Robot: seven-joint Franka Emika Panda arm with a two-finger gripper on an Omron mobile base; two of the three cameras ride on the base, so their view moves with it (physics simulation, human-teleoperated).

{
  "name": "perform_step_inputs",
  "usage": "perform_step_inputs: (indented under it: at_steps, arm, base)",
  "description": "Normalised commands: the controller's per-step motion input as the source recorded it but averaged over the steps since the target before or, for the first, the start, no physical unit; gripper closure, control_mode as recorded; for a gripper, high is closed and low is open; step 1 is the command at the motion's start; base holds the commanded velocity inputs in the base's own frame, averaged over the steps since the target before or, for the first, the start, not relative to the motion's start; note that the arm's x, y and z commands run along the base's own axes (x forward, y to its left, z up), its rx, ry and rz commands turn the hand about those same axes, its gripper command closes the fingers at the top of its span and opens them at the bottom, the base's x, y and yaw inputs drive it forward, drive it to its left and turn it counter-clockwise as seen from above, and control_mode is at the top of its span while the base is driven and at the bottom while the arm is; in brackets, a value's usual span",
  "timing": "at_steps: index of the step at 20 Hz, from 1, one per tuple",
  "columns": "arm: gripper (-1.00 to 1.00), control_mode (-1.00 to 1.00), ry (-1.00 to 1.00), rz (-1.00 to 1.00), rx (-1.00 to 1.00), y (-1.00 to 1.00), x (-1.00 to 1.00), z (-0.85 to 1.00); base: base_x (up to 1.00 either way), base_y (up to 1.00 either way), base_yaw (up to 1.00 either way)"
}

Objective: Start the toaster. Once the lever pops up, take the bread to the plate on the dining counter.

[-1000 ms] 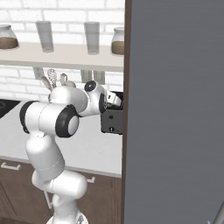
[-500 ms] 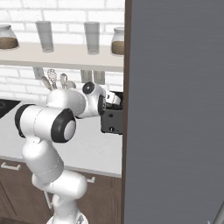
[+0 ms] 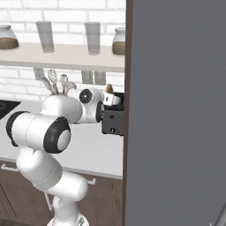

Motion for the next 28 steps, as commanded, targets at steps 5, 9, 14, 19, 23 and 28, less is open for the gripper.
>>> perform_step_inputs:
  at_steps: [5,9,14,19,23,28]
  arm:
    - [1.0,-1.0,-0.01,0.06,0.0,0.1,-0.26,0.51]
    - [1.0,-1.0,0.0,0.06,0.0,0.19,-0.4,0.54]
    - [1.0,-1.0,0.06,0.08,0.0,0.3,-0.45,0.49]
    - [1.0,-1.0,0.27,0.13,0.0,0.43,-0.74,0.39]
    - [1.0,-1.0,0.24,0.11,0.0,0.54,-0.95,0.07]
    - [1.0,-1.0,0.03,0.01,-0.02,0.21,-1.0,0.0]
  base:
    - [0.0,0.0,0.0]
    - [0.0,0.0,0.0]
    - [0.0,0.0,0.0]
    - [0.0,0.0,0.0]
    - [0.0,0.0,0.0]
    - [0.0,0.0,0.0]
